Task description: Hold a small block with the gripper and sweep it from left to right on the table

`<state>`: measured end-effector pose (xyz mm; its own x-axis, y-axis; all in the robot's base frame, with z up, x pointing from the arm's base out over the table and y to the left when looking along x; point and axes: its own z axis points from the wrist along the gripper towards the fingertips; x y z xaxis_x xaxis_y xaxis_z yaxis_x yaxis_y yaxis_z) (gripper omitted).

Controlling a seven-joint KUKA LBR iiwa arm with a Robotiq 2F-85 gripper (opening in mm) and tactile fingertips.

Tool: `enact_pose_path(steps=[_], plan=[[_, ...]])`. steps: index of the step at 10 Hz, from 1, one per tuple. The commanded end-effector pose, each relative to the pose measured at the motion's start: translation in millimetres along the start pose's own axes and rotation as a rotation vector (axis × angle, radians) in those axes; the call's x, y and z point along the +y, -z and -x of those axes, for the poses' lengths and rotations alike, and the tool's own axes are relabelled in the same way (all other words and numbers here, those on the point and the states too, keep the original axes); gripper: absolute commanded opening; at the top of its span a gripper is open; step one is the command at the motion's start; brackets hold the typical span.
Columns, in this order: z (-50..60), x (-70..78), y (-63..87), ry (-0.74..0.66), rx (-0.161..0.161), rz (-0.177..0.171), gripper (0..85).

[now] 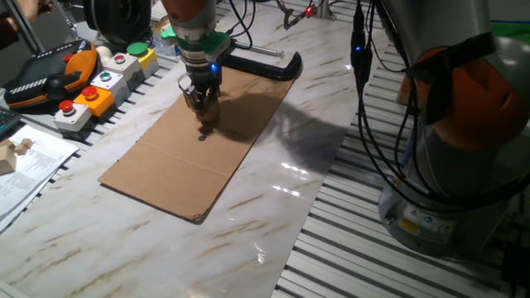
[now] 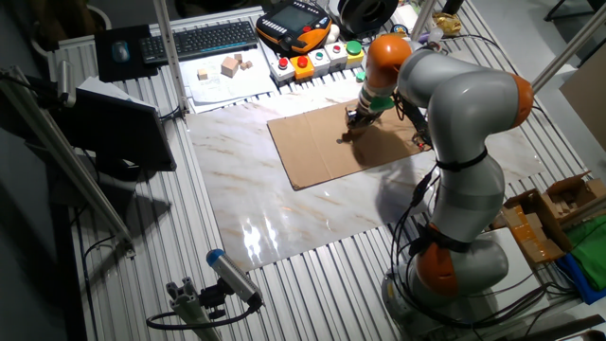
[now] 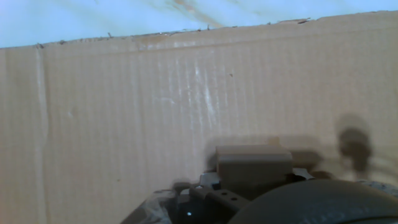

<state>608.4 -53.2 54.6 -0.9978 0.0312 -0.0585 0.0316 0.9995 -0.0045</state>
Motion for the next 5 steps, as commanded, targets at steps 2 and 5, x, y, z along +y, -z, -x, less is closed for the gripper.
enact_pose_path(steps=[2,5], plan=[[0.6,3.9,0.4,-0.002,0.000,0.003,0.7],[0.6,12.3,2.4,-0.006,0.001,0.002,0.7]])
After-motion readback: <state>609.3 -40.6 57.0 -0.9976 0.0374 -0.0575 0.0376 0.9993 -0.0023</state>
